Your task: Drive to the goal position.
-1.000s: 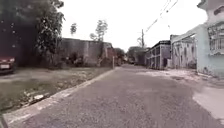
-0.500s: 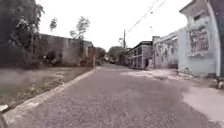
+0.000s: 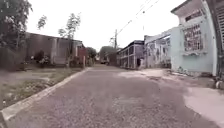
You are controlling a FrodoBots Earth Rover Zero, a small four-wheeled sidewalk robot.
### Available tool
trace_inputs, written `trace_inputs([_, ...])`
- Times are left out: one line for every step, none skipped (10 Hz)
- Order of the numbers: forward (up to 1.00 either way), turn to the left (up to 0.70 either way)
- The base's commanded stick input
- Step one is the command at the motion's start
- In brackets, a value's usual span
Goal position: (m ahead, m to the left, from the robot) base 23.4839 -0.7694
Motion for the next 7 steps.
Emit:
trace_inputs([0.7,0.07])
trace_inputs([0.7,0.07])
trace_inputs([0.7,0.07])
trace_inputs([0.7,0.07])
trace_inputs([0.7,0.07])
trace_inputs([0.7,-0.09])
trace_inputs([0.7,-0.28])
